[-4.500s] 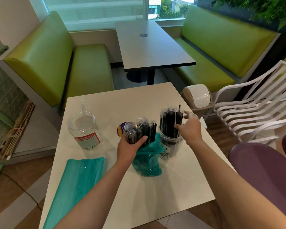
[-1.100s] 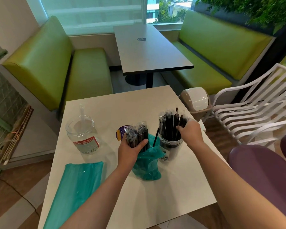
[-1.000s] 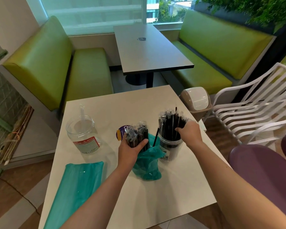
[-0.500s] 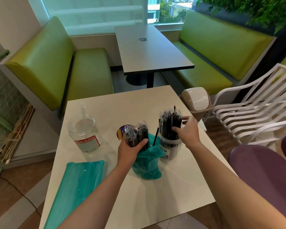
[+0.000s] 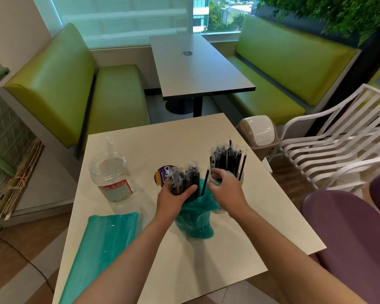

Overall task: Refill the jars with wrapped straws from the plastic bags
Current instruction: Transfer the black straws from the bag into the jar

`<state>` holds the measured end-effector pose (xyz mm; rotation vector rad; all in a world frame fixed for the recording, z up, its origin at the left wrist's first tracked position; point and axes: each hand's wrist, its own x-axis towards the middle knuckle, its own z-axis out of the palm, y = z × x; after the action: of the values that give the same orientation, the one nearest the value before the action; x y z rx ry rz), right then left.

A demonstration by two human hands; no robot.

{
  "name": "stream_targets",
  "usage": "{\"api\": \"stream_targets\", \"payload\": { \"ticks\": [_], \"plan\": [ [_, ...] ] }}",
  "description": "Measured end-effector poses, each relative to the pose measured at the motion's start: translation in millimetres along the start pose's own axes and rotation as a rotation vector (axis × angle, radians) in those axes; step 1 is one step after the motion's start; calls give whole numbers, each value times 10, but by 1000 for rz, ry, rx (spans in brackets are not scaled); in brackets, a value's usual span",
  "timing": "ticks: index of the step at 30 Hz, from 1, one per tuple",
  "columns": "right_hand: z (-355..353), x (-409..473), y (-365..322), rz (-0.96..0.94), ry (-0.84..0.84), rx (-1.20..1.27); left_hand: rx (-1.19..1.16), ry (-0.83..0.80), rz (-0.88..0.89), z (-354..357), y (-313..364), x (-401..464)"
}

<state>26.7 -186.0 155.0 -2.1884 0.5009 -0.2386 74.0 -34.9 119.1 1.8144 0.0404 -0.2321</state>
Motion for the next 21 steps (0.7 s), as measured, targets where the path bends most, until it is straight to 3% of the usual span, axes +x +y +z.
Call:
{"api": "stream_targets", "payload": {
  "ticks": [10,16,21],
  "plan": [
    [120,7,-31,-9,-311,68,-32,-68,-1,-16,-82,8],
    [134,0,-21,33,-297,86,-86,-69,-14,-24,-77,7],
    [148,-33,-5,82,-249,313,-67,-65,-3,-2,-68,6]
  ]
}}
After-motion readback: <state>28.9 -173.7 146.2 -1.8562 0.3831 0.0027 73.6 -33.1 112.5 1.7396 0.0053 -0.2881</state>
